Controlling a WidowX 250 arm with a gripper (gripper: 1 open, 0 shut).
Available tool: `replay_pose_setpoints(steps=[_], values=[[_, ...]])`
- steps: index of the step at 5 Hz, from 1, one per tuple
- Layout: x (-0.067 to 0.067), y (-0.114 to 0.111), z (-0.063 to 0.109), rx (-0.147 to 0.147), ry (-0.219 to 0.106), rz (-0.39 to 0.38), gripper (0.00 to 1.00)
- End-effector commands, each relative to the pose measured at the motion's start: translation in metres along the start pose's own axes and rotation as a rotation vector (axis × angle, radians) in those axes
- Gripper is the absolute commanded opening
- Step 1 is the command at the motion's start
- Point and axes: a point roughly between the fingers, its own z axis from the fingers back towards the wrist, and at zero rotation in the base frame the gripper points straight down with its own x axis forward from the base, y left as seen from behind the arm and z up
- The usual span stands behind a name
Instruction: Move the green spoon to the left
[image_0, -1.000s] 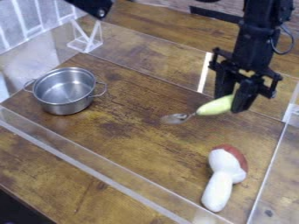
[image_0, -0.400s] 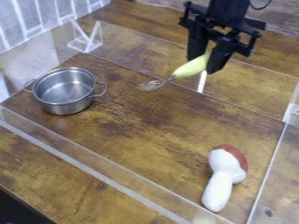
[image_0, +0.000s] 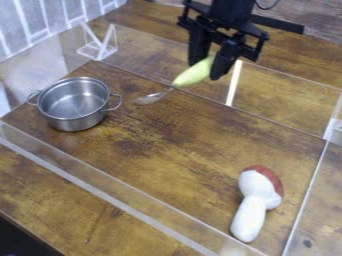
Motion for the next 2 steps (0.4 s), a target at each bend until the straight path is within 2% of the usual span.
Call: replay_pose_setpoints(steps=[1,2], values=[[-0.008,0.025,0.021,0.013,-0.106,0.082,0.00],[-0.010,0.038,0.025,0.033,-0.120,0.127,0.00]])
